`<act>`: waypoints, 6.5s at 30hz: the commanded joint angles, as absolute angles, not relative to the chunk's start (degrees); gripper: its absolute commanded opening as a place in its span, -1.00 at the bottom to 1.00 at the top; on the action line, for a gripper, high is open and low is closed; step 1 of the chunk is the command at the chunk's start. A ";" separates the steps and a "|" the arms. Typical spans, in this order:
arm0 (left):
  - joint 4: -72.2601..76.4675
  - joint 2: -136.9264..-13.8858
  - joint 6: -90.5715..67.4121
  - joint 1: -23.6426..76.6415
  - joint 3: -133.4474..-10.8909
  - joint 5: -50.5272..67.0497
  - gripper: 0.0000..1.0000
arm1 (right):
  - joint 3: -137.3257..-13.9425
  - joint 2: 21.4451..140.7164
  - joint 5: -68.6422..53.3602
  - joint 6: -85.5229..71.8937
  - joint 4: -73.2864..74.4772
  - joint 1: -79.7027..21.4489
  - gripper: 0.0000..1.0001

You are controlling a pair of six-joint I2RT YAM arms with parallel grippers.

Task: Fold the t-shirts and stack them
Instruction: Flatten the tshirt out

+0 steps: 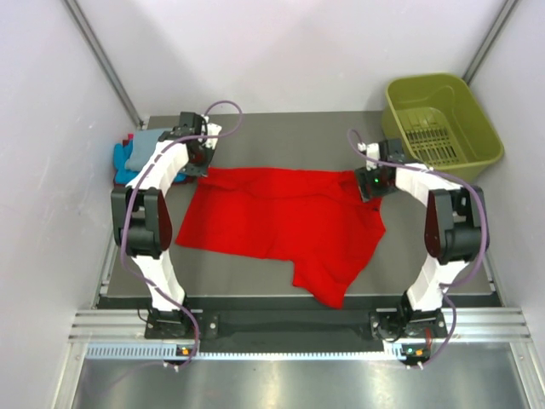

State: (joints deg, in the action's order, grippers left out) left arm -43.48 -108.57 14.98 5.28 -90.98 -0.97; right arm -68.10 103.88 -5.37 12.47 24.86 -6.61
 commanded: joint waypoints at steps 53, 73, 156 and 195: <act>-40.08 -113.91 16.26 5.89 -94.83 -1.41 -1.00 | -94.74 118.91 -7.74 13.71 25.06 -0.44 0.21; -40.69 -112.76 16.79 7.56 -93.60 -3.25 -1.00 | -108.99 128.32 2.72 13.27 17.67 9.57 0.34; -38.76 -108.10 14.68 8.96 -89.21 -2.20 -1.00 | -60.20 95.18 -14.15 16.79 21.71 -3.78 0.03; -36.12 -77.10 18.29 5.62 -92.64 -3.17 -1.00 | -72.68 52.25 -2.91 16.53 29.96 2.63 -1.00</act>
